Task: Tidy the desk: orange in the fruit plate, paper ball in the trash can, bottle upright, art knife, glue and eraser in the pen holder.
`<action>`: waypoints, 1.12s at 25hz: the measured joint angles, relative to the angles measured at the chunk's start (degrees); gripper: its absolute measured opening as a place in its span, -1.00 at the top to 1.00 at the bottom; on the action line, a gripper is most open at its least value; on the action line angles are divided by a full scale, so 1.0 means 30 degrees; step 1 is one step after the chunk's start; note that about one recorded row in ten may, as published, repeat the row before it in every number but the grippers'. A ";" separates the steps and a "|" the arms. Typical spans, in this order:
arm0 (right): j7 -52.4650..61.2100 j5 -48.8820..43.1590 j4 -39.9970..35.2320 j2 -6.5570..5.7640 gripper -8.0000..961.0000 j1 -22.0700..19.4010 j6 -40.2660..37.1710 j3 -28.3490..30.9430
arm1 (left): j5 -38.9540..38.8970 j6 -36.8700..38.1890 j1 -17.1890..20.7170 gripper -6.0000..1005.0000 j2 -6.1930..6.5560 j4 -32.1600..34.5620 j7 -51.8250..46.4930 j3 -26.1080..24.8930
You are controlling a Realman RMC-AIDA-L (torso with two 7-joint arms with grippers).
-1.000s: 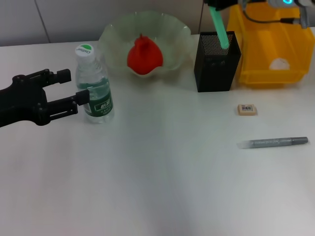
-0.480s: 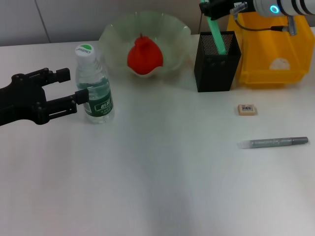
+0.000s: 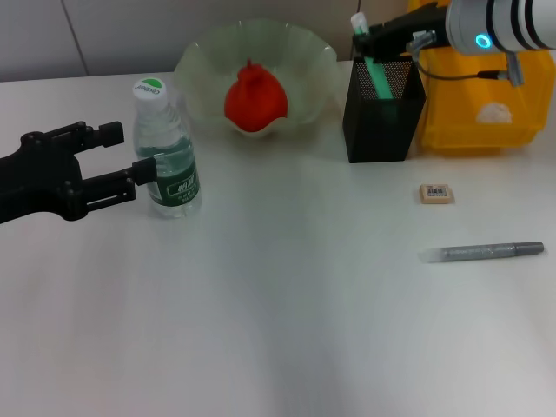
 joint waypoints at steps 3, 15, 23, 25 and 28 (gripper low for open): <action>0.0059 0.0001 0.0109 0.0007 0.60 -0.0016 -0.0426 -0.0004 | -0.0001 0.0069 0.0000 -0.47 -0.0008 -0.0015 0.0000 0.0001; 0.0091 0.0026 -0.0763 0.0017 0.55 -0.0307 -0.1370 0.0226 | -0.0021 0.0124 0.0000 -0.47 -0.0017 -0.0021 -0.0001 0.0001; 0.0109 0.0284 -0.1652 0.0007 0.53 -0.0482 -0.1533 0.0371 | -0.0084 0.0104 0.0001 -0.47 -0.0018 -0.0033 -0.0002 0.0001; 0.0217 0.0475 -0.1913 0.0037 0.52 -0.0617 -0.1608 0.0376 | -0.0088 0.0076 0.0017 -0.47 -0.0017 -0.0034 -0.0001 0.0000; 0.0651 0.0878 -0.2549 0.0043 0.51 -0.0834 -0.2369 0.0389 | -0.0091 0.0067 0.0026 -0.47 -0.0016 -0.0035 -0.0002 0.0000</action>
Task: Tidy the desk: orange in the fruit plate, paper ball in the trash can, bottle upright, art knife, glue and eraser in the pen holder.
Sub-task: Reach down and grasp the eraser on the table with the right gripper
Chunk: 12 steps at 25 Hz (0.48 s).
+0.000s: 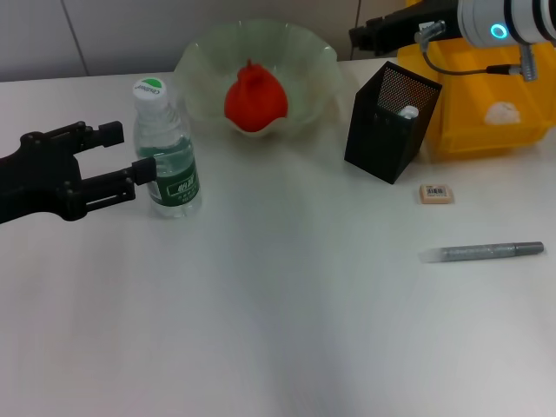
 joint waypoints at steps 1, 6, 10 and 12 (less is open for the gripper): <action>0.0273 0.0049 -0.0303 0.0000 0.51 -0.0060 -0.0409 0.0003 | -0.0008 0.0007 0.0011 -0.47 0.0000 0.0000 0.0000 -0.0035; 0.1690 -0.0071 -0.1326 -0.0053 0.50 -0.0128 -0.2344 0.0029 | -0.0039 0.0064 0.0052 -0.47 0.0001 -0.0029 0.0020 -0.0226; 0.2292 -0.0127 -0.2149 -0.0090 0.51 -0.0289 -0.3229 0.0503 | -0.0062 0.0149 0.0029 -0.47 0.0000 -0.0057 0.0365 -0.0272; 0.2436 -0.0131 -0.2757 -0.0066 0.51 -0.0443 -0.3995 0.0669 | -0.0075 0.0255 0.0030 -0.47 -0.0016 -0.0096 0.0463 -0.0281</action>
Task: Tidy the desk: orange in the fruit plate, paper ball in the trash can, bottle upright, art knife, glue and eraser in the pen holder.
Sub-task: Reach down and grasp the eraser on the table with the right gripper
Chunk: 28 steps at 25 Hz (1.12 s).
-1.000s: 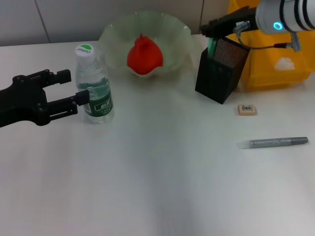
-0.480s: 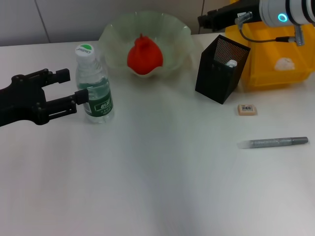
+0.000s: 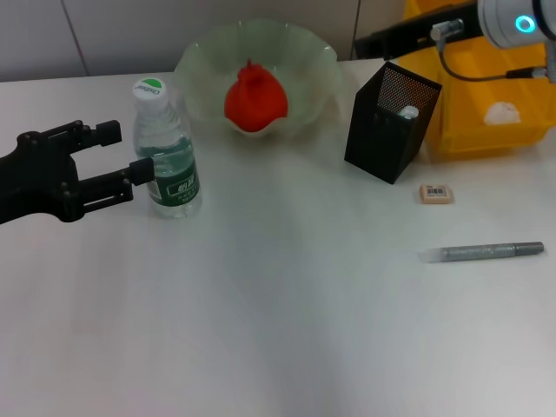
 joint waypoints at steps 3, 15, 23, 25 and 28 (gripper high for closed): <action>0.0065 0.0184 -0.0957 0.0016 0.51 -0.0287 -0.1369 0.0017 | -0.0021 0.0099 0.0062 -0.47 -0.0010 -0.0059 0.0076 -0.0008; -0.0951 0.2128 -0.4082 0.0070 0.51 -0.1453 -0.7380 0.0319 | -0.0302 0.0310 0.0314 -0.47 -0.0022 -0.0266 0.0293 -0.0330; -0.1336 0.0478 -0.4222 0.0001 0.42 -0.1159 -0.9573 0.0210 | -0.0338 0.0373 0.0282 -0.47 -0.0013 -0.0974 0.0846 -0.0529; -0.1675 -0.0160 -0.4042 -0.0075 0.40 -0.0828 -0.9981 0.0302 | -0.0338 0.0423 0.0210 -0.47 -0.0014 -0.1382 0.1103 -0.0634; -0.1814 -0.0701 -0.3137 -0.0395 0.39 -0.0133 -1.0677 0.0662 | -0.0338 0.0460 0.0164 -0.47 -0.0005 -0.1772 0.1269 -0.0715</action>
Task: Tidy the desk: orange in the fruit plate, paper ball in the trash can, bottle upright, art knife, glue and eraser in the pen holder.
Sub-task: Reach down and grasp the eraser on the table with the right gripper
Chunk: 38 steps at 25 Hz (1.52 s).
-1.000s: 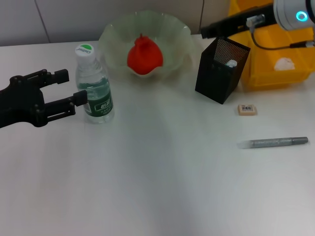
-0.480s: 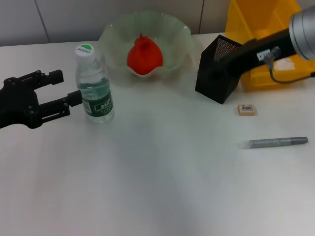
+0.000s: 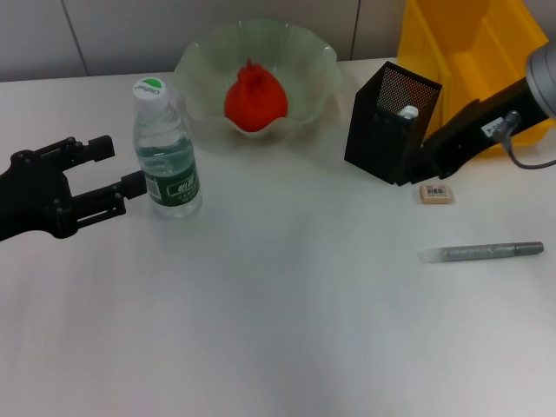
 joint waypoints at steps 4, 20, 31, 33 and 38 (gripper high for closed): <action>-0.0695 -0.0327 0.1199 -0.0419 0.42 0.0741 -0.1179 0.0137 | -0.0049 0.0024 0.0070 -0.47 0.0009 -0.0343 0.0202 -0.0038; -0.8708 -0.6905 0.3841 -0.1034 0.44 0.1903 -0.0984 0.0863 | -0.1113 0.1875 0.0233 -0.47 -0.0036 -0.2714 0.1264 -0.1407; -1.0043 -0.8602 0.6685 -0.1270 0.44 0.3334 0.1472 -0.0156 | -0.2105 0.1940 0.0240 -0.47 -0.0054 -0.4399 0.2440 -0.1436; -1.0062 -0.8608 0.6995 -0.1248 0.44 0.3364 0.1800 -0.0263 | -0.2141 0.1941 0.0245 -0.47 -0.0039 -0.4435 0.2454 -0.1443; -1.0294 -0.8621 0.9046 -0.0978 0.43 0.3517 0.4135 -0.0266 | -0.2130 0.1877 0.0196 -0.47 0.0038 -0.4482 0.2489 -0.1465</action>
